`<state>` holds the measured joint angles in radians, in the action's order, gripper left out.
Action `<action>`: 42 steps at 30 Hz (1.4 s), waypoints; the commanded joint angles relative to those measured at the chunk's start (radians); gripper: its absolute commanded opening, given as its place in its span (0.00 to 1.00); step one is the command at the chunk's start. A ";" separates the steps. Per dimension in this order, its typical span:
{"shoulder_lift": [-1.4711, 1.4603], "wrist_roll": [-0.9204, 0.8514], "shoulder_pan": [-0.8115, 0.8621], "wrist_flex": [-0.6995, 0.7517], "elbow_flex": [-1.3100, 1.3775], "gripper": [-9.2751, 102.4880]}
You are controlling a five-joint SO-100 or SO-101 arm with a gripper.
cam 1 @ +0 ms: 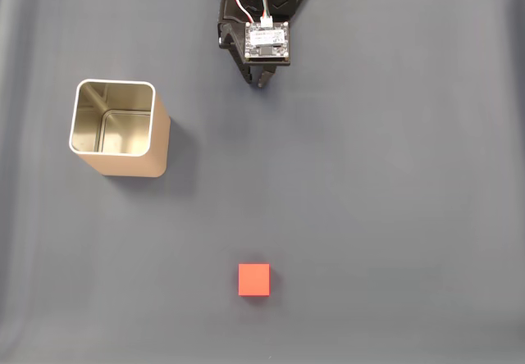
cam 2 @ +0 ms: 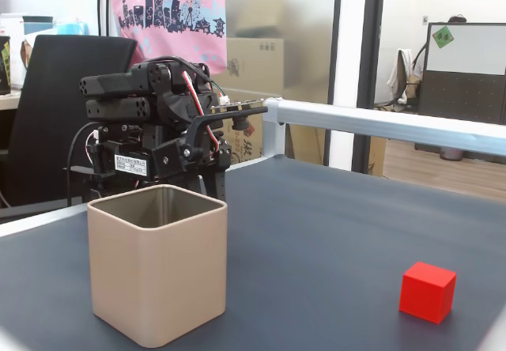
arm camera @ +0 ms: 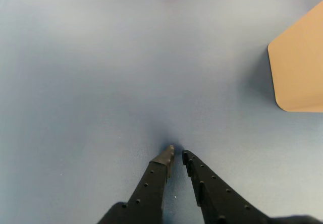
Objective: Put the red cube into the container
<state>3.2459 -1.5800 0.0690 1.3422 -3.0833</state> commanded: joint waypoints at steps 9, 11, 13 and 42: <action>0.080 -0.008 0.003 0.009 -0.011 0.09; 0.080 -0.008 0.003 0.009 -0.011 0.09; 0.080 -0.008 0.003 0.009 -0.011 0.09; 0.080 0.011 0.005 0.006 -0.011 0.09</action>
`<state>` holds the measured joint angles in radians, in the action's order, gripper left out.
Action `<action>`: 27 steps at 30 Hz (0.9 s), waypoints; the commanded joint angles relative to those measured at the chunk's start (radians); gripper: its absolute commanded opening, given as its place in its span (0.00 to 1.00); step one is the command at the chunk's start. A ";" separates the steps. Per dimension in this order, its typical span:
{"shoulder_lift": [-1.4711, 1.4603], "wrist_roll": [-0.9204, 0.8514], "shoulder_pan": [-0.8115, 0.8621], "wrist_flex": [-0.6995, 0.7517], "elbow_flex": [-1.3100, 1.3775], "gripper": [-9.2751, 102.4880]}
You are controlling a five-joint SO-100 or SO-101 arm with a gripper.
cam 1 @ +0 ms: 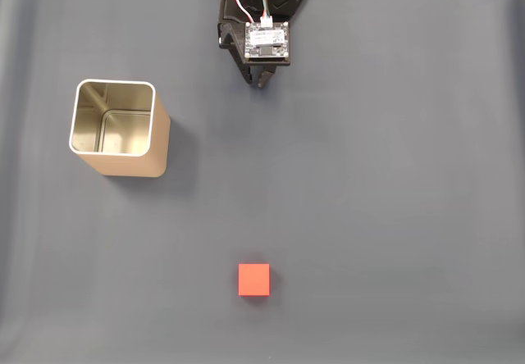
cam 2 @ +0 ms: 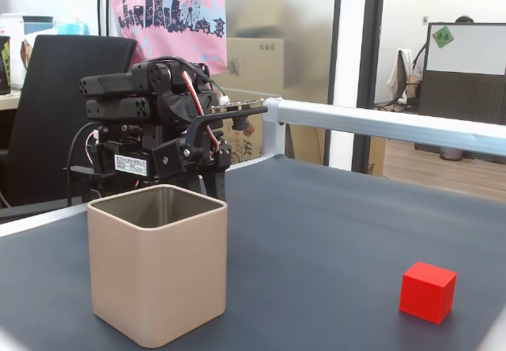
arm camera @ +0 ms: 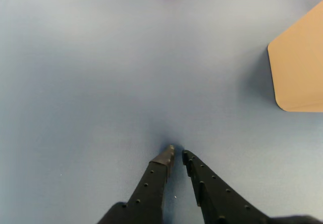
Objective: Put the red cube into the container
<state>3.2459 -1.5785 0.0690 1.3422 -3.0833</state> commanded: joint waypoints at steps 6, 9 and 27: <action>0.080 0.026 0.028 0.005 -0.011 0.11; 0.080 0.029 0.028 0.002 -0.011 0.12; -0.057 0.021 0.044 -0.604 -0.011 0.09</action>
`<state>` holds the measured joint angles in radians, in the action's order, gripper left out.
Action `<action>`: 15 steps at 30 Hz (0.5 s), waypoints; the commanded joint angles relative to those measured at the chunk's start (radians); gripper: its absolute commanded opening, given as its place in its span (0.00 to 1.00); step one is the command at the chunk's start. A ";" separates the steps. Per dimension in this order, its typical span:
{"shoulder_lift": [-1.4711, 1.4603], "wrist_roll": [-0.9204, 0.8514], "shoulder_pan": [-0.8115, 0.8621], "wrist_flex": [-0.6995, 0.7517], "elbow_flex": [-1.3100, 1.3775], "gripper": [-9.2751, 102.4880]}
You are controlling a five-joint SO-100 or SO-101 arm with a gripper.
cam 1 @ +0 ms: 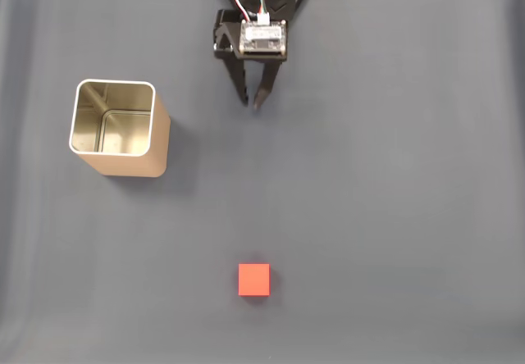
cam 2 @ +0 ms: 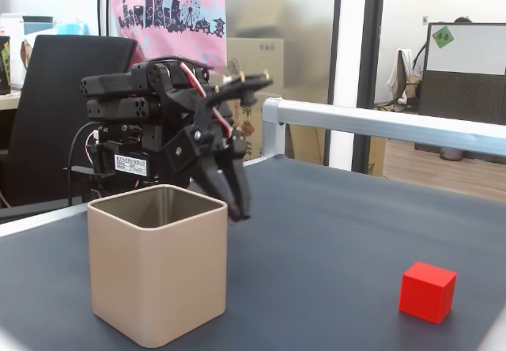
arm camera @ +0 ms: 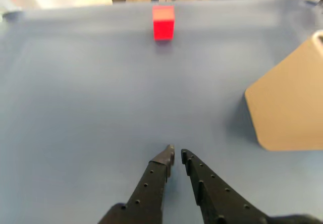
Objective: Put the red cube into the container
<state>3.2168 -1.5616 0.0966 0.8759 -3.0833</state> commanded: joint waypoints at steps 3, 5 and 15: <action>-0.152 0.002 0.026 -0.302 0.026 0.09; -0.261 -0.002 0.026 -0.341 0.100 0.10; -0.710 -0.005 0.014 -0.370 0.532 0.10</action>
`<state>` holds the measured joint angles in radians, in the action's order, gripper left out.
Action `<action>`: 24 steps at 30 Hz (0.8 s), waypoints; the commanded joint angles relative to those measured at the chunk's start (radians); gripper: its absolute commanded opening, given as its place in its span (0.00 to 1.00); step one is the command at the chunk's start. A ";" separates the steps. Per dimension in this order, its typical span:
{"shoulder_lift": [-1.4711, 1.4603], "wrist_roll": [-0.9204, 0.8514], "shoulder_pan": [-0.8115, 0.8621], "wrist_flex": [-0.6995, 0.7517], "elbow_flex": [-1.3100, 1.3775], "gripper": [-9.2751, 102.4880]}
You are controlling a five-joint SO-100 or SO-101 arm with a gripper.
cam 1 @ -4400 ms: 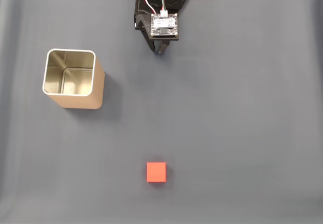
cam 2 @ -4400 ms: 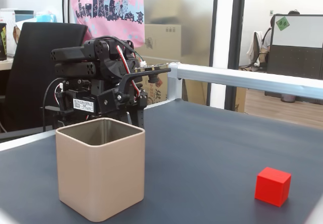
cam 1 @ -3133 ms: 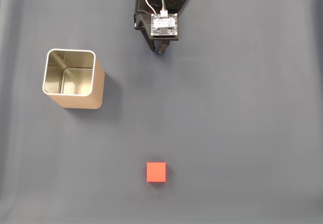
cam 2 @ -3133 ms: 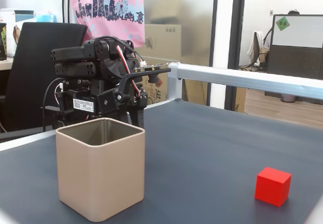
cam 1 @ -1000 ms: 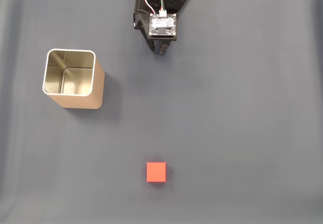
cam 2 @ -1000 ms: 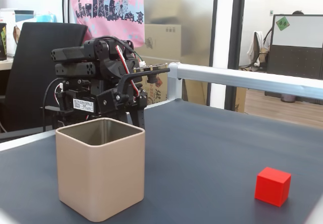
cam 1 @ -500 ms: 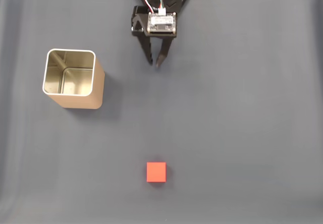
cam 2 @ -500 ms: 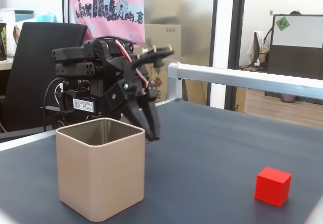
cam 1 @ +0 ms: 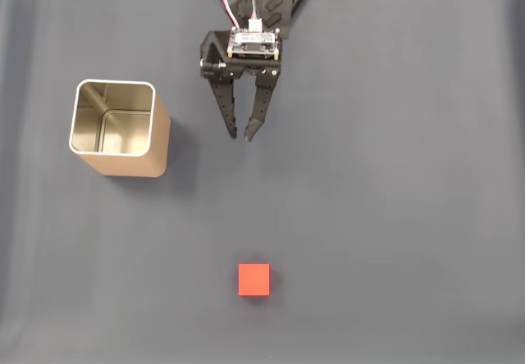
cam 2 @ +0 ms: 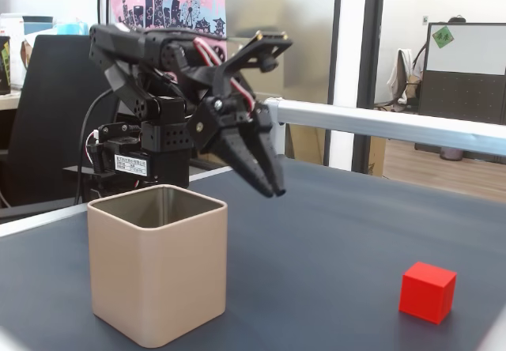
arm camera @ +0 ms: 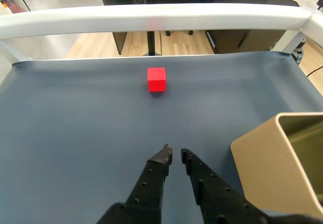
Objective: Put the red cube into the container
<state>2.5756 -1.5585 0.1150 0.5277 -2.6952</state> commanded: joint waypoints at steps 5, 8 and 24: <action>-0.304 -0.009 -0.006 -0.057 0.341 0.11; -0.433 0.003 -0.006 -0.126 0.431 0.15; -0.894 -0.130 -0.009 -0.489 0.581 0.42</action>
<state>1.7058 -1.6812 0.1135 0.1104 -2.1813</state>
